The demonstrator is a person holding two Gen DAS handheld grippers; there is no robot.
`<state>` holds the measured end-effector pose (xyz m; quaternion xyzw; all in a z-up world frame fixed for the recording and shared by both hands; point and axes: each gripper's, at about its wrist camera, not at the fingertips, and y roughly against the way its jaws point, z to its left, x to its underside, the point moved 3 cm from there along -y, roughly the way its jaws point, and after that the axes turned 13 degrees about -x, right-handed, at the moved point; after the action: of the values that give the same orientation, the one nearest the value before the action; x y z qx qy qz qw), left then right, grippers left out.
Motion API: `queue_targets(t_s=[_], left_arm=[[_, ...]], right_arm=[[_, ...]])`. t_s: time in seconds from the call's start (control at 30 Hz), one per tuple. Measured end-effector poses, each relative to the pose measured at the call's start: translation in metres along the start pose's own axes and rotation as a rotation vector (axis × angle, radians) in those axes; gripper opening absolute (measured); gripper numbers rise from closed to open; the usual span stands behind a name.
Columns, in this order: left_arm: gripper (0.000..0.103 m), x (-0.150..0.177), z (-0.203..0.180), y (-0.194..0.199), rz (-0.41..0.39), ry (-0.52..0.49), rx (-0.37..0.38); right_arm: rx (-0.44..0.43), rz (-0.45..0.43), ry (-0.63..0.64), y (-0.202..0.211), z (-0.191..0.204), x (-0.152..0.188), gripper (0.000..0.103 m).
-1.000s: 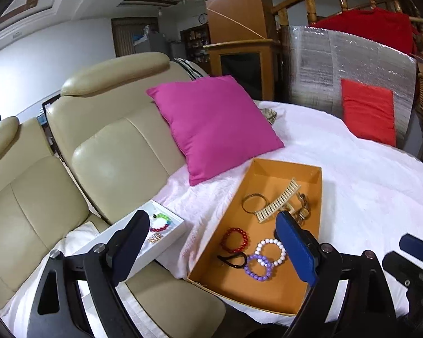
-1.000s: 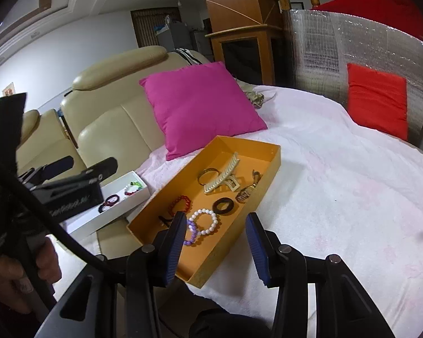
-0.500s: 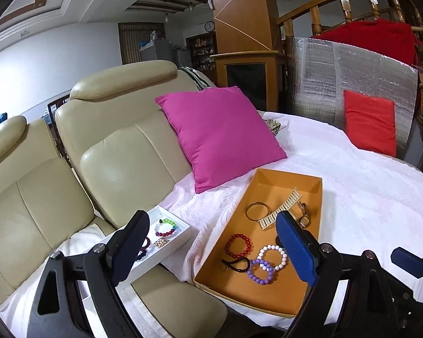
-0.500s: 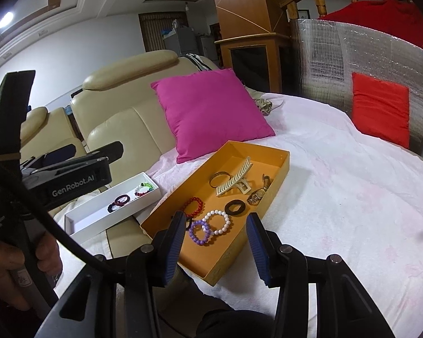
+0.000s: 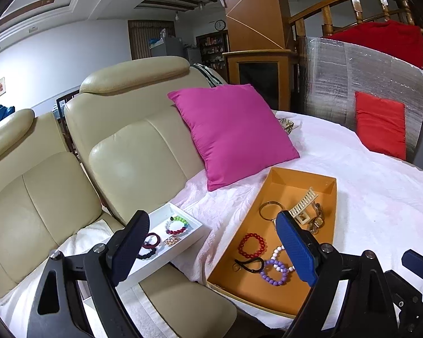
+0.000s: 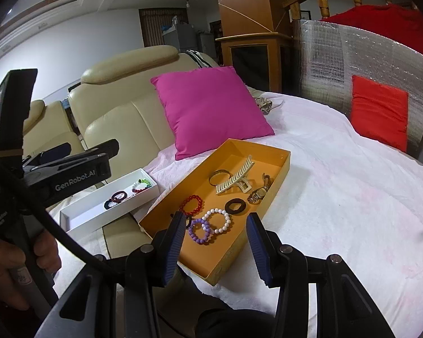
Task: Organize jewelry
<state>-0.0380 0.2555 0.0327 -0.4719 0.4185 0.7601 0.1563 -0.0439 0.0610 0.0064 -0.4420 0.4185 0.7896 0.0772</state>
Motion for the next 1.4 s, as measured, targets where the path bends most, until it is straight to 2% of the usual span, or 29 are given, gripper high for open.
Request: queue_targets(t_s=[0.4, 1.4], left_arm=[[0.091, 0.001, 0.005, -0.009, -0.001, 0.002, 0.0], [0.091, 0.01, -0.001, -0.048, 0.057, -0.006, -0.002]], right_arm=[[0.008, 0.029, 0.003, -0.015, 0.002, -0.002, 0.049], [0.018, 0.066, -0.01, -0.05, -0.005, -0.009, 0.049]])
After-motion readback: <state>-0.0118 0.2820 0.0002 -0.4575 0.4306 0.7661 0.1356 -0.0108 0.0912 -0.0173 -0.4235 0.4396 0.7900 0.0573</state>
